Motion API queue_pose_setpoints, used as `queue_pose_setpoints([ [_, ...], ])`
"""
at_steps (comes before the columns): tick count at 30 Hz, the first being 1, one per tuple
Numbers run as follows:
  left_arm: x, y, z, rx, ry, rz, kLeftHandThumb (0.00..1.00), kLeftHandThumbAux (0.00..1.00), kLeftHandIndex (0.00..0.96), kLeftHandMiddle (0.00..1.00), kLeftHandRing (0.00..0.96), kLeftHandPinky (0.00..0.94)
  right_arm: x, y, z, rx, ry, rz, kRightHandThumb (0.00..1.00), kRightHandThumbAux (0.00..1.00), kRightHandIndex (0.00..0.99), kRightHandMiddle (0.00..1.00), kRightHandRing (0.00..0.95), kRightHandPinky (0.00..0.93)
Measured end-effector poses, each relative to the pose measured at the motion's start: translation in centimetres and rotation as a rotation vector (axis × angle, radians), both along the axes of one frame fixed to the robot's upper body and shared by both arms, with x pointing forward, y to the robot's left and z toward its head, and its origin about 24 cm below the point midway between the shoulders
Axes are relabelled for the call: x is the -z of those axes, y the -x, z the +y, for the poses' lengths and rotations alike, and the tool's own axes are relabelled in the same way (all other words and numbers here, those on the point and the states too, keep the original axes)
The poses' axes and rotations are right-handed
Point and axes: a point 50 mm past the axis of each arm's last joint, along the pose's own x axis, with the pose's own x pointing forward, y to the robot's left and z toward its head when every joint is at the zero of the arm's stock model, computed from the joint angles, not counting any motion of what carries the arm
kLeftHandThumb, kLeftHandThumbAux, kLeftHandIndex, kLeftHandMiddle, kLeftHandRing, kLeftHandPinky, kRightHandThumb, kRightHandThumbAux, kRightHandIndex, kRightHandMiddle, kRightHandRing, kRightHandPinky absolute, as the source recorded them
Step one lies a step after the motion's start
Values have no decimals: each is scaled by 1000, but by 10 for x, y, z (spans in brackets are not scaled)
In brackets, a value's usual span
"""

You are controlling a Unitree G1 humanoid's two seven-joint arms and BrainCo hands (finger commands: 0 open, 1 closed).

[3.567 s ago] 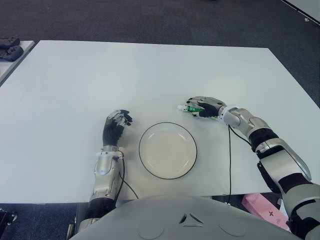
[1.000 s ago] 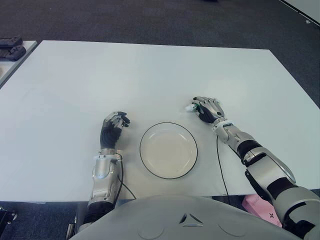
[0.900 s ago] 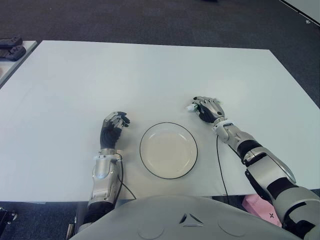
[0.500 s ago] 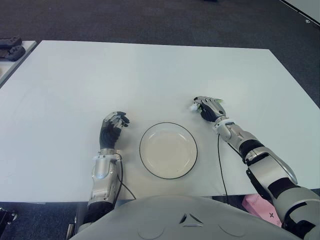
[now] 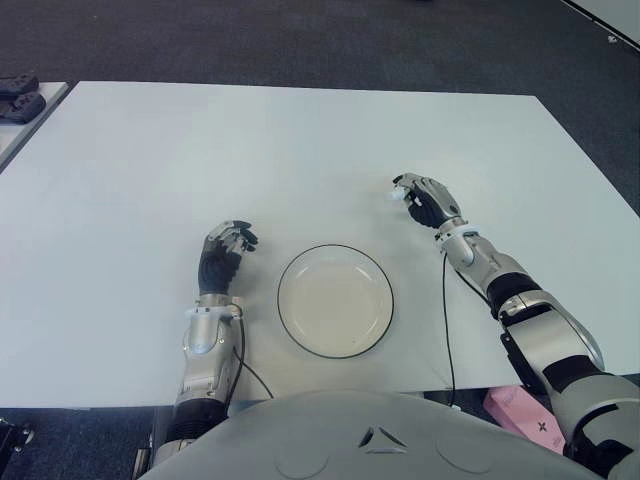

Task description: Put the toothpaste on the table into the plate.

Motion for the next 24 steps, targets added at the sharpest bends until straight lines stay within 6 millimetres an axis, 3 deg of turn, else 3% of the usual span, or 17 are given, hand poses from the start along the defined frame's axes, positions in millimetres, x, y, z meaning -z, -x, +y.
queue_pose_setpoints([
  [9, 0, -2, 2, -8, -3, -7, 697, 721, 432, 553, 535, 521, -41, -7, 5, -10, -163, -167, 1000, 666, 418, 416, 482, 549],
  [24, 0, -2, 2, -11, -12, -3, 696, 721, 432, 550, 528, 512, -64, 29, 40, -174, -395, -294, 1000, 666, 416, 412, 488, 555],
])
